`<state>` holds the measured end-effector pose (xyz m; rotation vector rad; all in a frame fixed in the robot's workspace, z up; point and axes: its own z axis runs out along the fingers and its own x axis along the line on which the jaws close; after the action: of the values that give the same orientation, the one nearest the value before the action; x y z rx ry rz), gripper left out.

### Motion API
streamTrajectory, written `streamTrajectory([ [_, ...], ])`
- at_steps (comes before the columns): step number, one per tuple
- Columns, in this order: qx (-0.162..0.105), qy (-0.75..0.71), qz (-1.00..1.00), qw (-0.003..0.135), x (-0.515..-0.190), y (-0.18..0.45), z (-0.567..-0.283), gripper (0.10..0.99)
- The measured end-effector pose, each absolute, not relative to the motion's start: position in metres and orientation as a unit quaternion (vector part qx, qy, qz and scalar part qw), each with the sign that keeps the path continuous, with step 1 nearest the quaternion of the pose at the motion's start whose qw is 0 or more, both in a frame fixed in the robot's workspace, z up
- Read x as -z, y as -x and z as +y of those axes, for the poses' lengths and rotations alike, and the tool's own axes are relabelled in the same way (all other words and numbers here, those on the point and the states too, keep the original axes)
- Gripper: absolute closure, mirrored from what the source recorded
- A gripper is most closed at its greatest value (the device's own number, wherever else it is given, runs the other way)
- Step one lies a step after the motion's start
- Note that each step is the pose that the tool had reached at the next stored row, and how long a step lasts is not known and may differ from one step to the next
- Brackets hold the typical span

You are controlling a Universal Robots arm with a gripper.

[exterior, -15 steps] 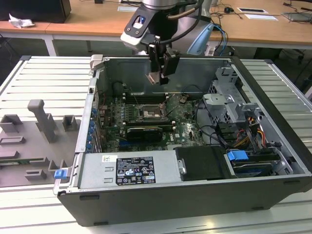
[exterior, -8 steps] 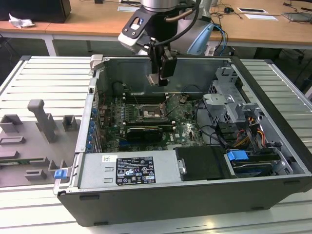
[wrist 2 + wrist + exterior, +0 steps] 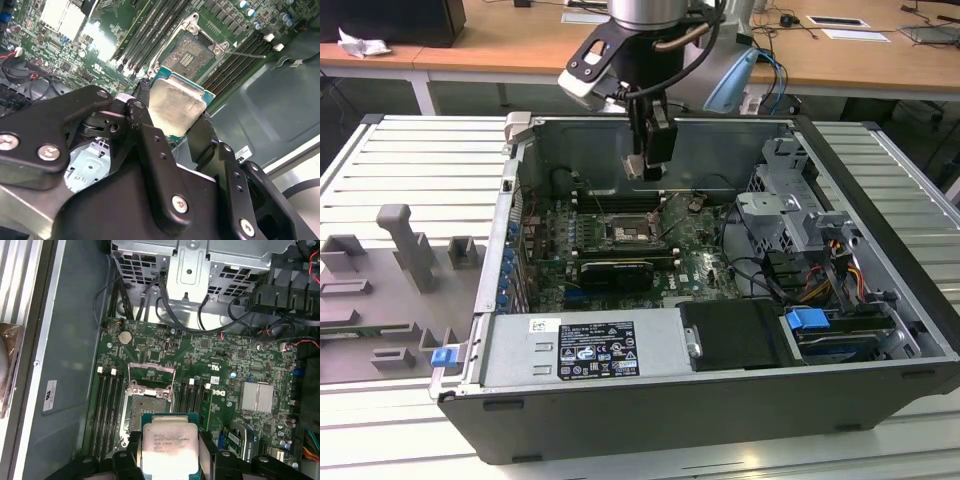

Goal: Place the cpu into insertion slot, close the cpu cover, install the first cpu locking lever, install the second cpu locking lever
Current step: 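Place the cpu into insertion slot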

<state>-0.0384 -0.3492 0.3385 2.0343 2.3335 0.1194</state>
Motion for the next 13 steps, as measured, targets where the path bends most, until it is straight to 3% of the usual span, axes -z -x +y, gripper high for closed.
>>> streamTrajectory([
  [13, -0.04, -0.666, 0.745, 0.026, -0.316, 0.038, -0.349, 0.545],
])
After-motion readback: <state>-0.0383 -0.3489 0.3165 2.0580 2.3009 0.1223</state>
